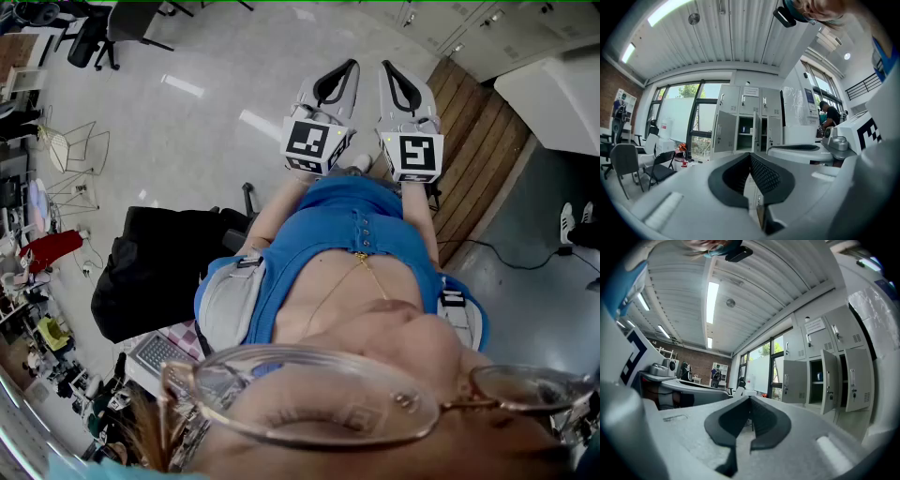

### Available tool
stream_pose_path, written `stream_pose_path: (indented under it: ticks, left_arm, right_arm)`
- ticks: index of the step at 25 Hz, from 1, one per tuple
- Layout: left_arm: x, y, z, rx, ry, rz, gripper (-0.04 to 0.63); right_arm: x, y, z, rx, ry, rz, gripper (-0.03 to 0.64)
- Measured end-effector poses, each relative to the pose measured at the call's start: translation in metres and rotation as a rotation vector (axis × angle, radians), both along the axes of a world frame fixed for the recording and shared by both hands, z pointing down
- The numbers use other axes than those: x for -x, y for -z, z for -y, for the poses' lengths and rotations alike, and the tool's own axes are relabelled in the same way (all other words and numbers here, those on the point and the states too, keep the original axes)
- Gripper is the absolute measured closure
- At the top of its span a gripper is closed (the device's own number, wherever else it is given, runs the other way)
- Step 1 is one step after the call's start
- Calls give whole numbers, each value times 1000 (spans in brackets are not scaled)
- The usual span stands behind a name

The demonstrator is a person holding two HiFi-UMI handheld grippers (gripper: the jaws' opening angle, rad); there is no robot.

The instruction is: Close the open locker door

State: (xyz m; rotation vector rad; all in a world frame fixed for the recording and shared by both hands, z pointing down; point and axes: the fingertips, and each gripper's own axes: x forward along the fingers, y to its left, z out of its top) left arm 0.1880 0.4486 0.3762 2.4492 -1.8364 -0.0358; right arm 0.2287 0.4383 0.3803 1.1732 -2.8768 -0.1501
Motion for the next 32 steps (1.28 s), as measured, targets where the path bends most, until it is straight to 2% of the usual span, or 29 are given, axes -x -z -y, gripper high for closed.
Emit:
stream_pose_path:
  ticks: [8, 15, 21, 32]
  left_arm:
    - [0, -12, 8, 15, -12, -34, 595]
    - [19, -20, 39, 31, -10, -52, 595]
    - [41, -18, 97, 23, -48, -59, 595]
    - [102, -8, 215, 12, -118, -55, 597]
  right_arm:
    - [-4, -7, 15, 15, -7, 17, 615]
    - [13, -15, 46, 31, -2, 11, 615]
    - [36, -13, 102, 25, -21, 12, 615]
    - [108, -11, 210, 22, -30, 0, 615]
